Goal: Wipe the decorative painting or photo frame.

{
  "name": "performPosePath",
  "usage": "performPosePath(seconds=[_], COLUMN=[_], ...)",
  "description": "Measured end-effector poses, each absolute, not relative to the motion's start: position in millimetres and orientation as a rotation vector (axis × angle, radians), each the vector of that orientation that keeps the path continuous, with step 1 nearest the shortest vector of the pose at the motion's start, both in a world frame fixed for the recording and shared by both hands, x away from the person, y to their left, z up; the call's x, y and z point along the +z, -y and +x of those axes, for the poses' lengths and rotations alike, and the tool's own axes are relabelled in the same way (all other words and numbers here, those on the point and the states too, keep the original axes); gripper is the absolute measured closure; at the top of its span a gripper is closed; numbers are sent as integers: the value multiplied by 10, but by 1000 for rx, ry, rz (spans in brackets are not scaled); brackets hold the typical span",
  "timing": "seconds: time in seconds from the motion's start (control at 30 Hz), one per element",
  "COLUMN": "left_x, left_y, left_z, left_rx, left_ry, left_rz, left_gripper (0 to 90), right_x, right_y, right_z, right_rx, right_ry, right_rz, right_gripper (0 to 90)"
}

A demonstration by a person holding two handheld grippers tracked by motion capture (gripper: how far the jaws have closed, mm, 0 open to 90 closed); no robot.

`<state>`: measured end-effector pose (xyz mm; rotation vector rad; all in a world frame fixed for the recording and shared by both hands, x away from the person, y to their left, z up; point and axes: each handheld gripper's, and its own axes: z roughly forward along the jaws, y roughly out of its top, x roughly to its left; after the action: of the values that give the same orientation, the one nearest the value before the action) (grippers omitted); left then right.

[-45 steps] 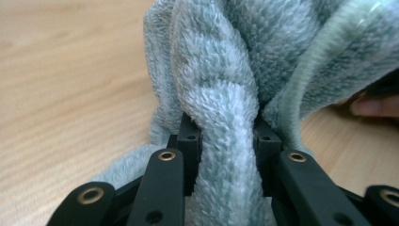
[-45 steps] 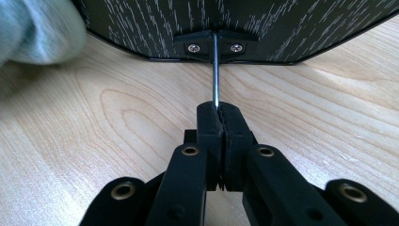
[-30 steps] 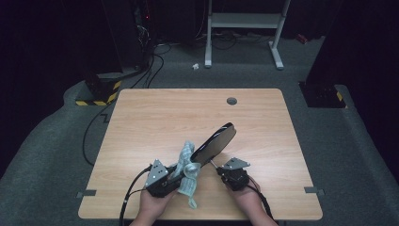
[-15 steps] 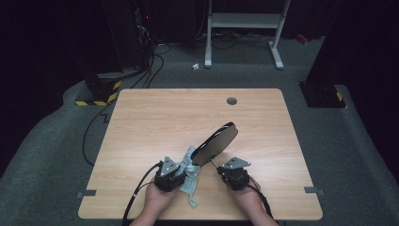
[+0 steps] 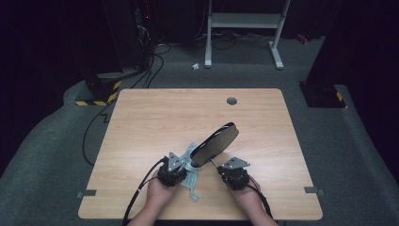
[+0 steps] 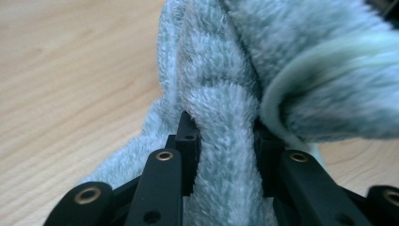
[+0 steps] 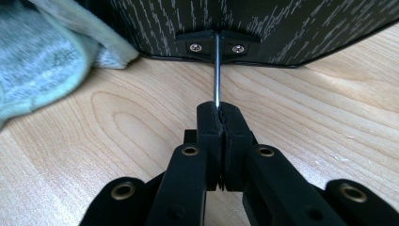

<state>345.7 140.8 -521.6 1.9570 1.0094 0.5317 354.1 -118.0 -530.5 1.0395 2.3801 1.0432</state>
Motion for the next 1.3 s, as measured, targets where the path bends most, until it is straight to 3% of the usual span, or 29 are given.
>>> performPosePath(seconds=[0.23, 0.53, 0.8, 1.3], left_x=[-5065, -5294, -5312, -4981], left_y=[-1500, -1330, -1248, -1565], left_z=[3324, 3517, 3563, 3380], left_rx=[497, 471, 533, 473], left_ry=[-962, -1025, -1033, -981], left_rz=[1881, 1990, 2030, 1874], left_gripper=[703, 702, 701, 703], right_x=[-5304, -5305, -5305, -5305], right_y=[1184, 1185, 1185, 1191], right_z=[3545, 3548, 3547, 3554], right_rx=[1047, 1050, 1049, 1055], right_ry=[-2382, -2384, -2384, -2387], right_rz=[1042, 1041, 1041, 1047], right_gripper=[879, 880, 879, 878])
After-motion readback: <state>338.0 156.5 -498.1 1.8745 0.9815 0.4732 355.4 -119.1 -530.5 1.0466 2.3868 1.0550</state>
